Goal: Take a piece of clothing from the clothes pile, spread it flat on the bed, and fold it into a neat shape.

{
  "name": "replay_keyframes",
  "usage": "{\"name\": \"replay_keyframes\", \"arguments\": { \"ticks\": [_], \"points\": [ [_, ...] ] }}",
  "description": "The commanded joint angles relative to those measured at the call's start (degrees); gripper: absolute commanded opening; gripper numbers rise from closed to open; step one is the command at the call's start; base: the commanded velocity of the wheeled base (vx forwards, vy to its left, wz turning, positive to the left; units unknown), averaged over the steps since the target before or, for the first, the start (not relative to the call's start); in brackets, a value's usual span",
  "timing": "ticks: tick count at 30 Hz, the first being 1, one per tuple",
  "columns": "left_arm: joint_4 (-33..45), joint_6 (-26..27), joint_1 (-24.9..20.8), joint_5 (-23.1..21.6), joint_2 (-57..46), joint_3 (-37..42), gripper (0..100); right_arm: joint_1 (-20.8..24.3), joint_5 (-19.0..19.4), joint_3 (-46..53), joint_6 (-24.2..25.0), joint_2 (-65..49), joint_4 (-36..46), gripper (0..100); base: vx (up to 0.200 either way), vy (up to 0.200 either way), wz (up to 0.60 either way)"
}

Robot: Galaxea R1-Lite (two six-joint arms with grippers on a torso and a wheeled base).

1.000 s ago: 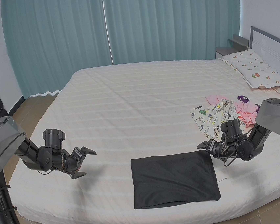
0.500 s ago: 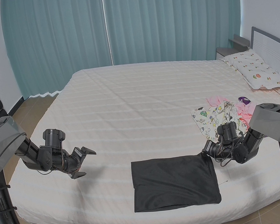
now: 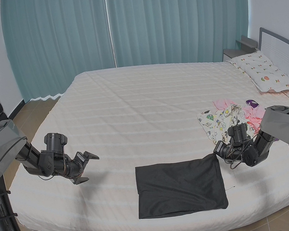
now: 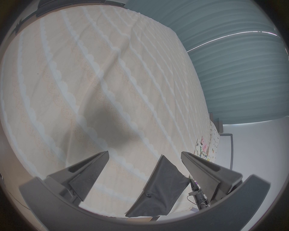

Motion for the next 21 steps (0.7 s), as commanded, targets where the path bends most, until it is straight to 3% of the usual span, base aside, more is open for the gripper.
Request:
{"name": "replay_keyframes", "arguments": {
  "ticks": [1, 18, 19, 21],
  "points": [
    [-0.02, -0.03, -0.01, -0.01, -0.01, -0.03, 100, -0.37, 0.04, 0.05, 0.05, -0.03, 0.0, 0, 0.0, 0.0, 0.0],
    [-0.02, -0.03, -0.01, -0.01, -0.01, -0.03, 100, -1.43, -1.37, 0.41, -0.3, 0.32, 0.7, 0, 0.0, 0.0, 0.0],
    [-0.02, -0.03, -0.01, -0.01, -0.01, -0.03, 100, -1.43, -1.37, 0.32, -0.3, 0.41, 0.61, 100, 0.0, 0.0, 0.0],
    [-0.02, -0.03, -0.01, -0.01, -0.01, -0.03, 100, -1.43, -1.37, 0.49, -0.3, 0.5, 0.09, 100, 0.0, 0.0, 0.0]
  ]
}}
